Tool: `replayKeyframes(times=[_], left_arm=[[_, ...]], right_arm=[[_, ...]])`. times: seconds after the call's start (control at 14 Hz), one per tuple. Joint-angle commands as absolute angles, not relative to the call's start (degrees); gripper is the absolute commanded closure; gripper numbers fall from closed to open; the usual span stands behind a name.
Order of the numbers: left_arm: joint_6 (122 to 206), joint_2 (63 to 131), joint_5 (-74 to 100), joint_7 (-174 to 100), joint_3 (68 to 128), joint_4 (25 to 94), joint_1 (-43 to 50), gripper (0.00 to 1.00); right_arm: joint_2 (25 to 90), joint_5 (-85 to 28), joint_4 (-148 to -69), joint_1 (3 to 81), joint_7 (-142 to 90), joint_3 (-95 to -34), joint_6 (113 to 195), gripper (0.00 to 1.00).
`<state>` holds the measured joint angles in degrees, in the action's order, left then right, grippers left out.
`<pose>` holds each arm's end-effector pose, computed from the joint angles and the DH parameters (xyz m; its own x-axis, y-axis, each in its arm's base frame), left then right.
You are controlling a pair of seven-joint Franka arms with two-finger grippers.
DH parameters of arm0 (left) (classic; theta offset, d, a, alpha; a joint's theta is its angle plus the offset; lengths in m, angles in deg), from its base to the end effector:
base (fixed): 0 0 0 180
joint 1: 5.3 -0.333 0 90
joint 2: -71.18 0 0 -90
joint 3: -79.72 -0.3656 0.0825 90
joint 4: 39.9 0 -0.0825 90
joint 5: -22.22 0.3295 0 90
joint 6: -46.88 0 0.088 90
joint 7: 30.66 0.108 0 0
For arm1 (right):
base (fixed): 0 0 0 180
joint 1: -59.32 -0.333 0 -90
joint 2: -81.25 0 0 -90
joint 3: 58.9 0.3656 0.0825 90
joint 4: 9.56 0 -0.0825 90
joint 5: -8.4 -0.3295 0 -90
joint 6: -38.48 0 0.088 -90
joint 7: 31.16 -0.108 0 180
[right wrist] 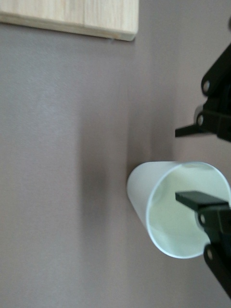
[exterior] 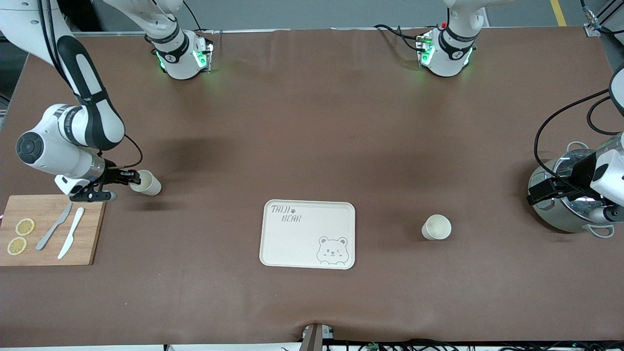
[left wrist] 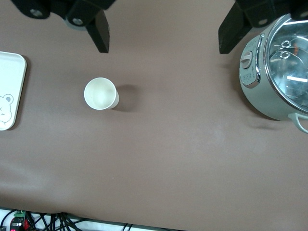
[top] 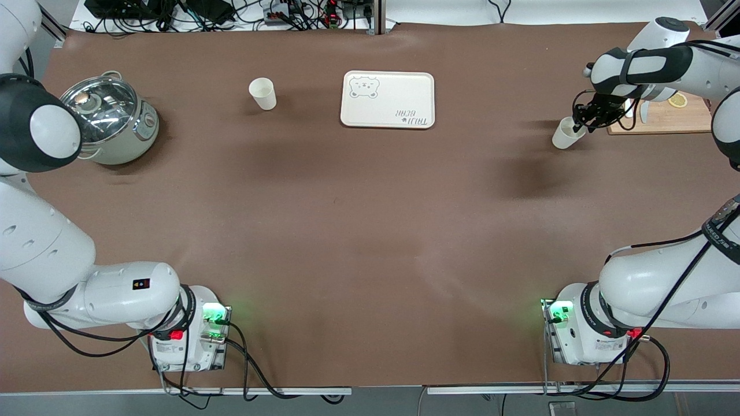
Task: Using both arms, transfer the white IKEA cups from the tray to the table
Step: 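Carry the second cup toward the cutting board with the right gripper, lower it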
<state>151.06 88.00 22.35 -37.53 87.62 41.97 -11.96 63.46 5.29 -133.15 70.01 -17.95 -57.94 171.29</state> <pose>0.6203 0.0007 0.5932 0.9899 0.1072 0.0930 0.1030 -0.9935 0.0490 0.5238 -0.0892 0.3301 0.9903 0.0252 -0.1369 0.0154 -0.9973 -0.0722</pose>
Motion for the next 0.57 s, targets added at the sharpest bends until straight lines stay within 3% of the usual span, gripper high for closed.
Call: replayKeyframes(times=[0.0, 0.21, 0.5], left_arm=[[150.1, 87.8, 21.4, -36.9, 87.5, 41.8, -12.0, 0.0], [150.1, 87.8, 21.3, -36.9, 87.5, 41.8, -12.0, 0.0], [150.1, 87.7, 21.3, -36.9, 87.5, 41.8, -12.0, 0.0]], right_arm=[[63.3, 5.9, -126.8, 71.1, -17.4, -57.1, 160.3, 0.0], [61.0, 5.9, -117.8, 70.3, -17.6, -57.1, 148.5, 0.0], [59.8, 6.0, -109.3, 68.8, -17.4, -57.0, 143.1, 0.0]])
